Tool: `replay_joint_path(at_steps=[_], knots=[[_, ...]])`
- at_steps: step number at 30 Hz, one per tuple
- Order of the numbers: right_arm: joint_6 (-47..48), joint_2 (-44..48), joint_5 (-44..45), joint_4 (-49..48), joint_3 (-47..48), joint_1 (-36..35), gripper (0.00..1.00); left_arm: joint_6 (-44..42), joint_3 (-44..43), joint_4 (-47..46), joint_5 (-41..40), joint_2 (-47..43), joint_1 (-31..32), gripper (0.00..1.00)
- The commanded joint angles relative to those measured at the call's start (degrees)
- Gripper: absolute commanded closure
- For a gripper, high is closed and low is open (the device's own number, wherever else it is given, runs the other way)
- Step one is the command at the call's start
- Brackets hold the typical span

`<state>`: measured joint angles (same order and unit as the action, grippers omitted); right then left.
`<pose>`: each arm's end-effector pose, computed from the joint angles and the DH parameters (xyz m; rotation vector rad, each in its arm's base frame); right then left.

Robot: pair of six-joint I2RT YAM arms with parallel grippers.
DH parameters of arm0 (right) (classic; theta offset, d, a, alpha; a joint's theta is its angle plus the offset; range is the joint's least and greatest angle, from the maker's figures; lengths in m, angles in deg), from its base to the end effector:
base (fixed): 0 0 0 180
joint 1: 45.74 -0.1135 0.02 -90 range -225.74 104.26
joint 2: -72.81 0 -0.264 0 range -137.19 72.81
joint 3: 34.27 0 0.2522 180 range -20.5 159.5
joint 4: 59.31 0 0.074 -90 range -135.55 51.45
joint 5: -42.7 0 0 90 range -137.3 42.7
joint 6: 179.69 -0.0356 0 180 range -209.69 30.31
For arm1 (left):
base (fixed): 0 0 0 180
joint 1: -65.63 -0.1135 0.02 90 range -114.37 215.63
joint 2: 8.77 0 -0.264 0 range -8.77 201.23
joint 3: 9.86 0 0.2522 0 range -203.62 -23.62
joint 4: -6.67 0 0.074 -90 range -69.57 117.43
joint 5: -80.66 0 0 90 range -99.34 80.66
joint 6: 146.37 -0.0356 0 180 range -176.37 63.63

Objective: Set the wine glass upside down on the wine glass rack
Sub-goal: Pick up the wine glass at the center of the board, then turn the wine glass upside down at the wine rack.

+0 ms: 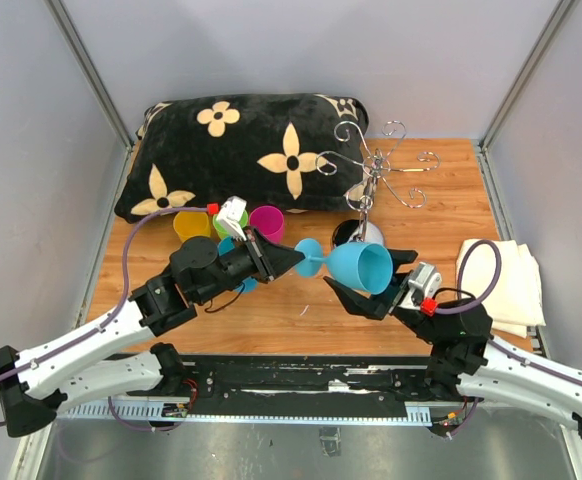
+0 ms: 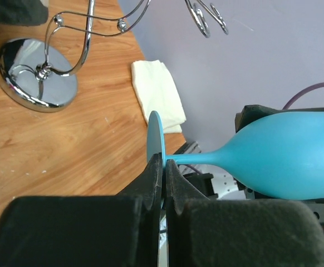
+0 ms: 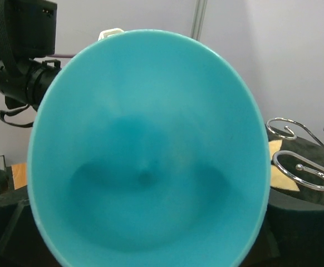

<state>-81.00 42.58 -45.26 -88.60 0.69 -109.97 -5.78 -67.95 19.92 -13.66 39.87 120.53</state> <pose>0.0594 0.1202 0.3285 -0.5742 0.8341 0.8713 0.1193 -0.1650 0.3458 0.0042 1.8173 -1.3113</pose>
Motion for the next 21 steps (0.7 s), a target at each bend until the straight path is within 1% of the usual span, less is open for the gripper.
replay_joint_path(at_steps=[1, 8, 12, 16, 21], knots=[[-0.61, 3.99, -1.16, 11.30, 1.09, 0.77, 0.22, -7.72, -3.93, 2.93, -5.45, -2.62, 0.37, 0.99], [-2.37, 11.40, -1.61, 22.62, -1.33, 0.77, 0.08, -13.61, -7.59, 6.48, -9.16, -3.70, 0.39, 1.00], [-3.28, 15.40, -1.49, 29.37, -1.70, 0.77, 0.05, -17.90, -10.34, 9.94, -11.41, -3.95, 0.38, 0.99], [-5.52, 19.47, 0.29, 41.07, 0.24, 0.77, 0.05, -24.93, -13.05, 13.68, -13.27, -4.76, 0.38, 1.00], [-13.78, 21.90, -1.03, 55.64, 3.35, 0.77, 0.04, -33.46, -15.07, 18.06, -16.25, -5.56, 0.37, 1.00]])
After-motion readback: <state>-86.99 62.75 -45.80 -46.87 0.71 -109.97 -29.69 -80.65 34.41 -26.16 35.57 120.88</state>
